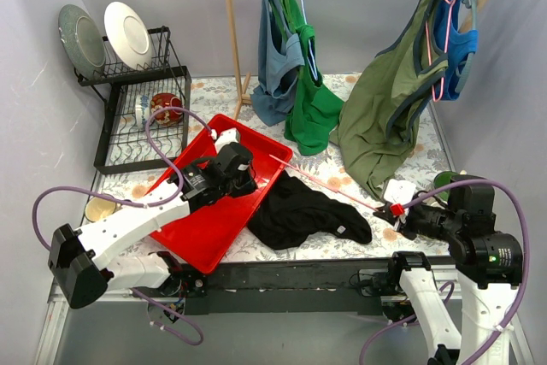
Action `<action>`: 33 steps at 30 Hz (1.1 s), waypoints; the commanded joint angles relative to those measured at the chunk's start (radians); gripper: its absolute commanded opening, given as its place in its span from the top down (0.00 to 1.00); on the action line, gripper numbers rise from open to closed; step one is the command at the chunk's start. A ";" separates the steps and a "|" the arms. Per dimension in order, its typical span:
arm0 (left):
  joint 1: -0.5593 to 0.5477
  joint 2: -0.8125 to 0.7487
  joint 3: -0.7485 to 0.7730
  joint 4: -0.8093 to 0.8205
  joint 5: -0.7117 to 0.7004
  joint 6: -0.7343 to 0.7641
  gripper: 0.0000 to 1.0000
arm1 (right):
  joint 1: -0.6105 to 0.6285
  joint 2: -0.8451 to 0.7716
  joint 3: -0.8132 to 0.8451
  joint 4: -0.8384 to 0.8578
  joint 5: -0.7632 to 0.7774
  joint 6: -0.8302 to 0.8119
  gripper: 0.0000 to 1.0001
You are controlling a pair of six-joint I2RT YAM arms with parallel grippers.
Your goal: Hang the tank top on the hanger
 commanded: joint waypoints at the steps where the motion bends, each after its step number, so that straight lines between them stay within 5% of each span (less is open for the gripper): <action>1: 0.003 -0.059 -0.022 0.115 0.218 0.046 1.00 | 0.013 0.012 0.005 0.005 0.079 -0.021 0.99; 4: -0.043 -0.064 -0.015 0.111 0.278 0.019 0.88 | 0.013 0.024 0.016 0.006 0.128 -0.004 0.99; 5: -0.071 -0.047 -0.006 0.094 0.257 -0.003 0.75 | 0.013 0.028 0.018 0.005 0.136 0.006 0.99; 9: -0.235 0.063 0.079 -0.082 0.070 -0.075 0.57 | 0.015 0.011 0.005 0.006 0.187 0.052 0.99; 12: -0.309 0.146 0.109 -0.147 -0.041 -0.125 0.52 | 0.015 -0.021 -0.013 0.005 0.205 0.066 0.99; 22: -0.346 0.317 0.206 -0.222 -0.245 -0.155 0.58 | 0.015 -0.028 -0.033 0.003 0.176 0.072 0.99; 33: -0.346 0.358 0.218 -0.122 -0.215 -0.116 0.54 | 0.015 -0.055 -0.084 0.005 0.162 0.069 0.99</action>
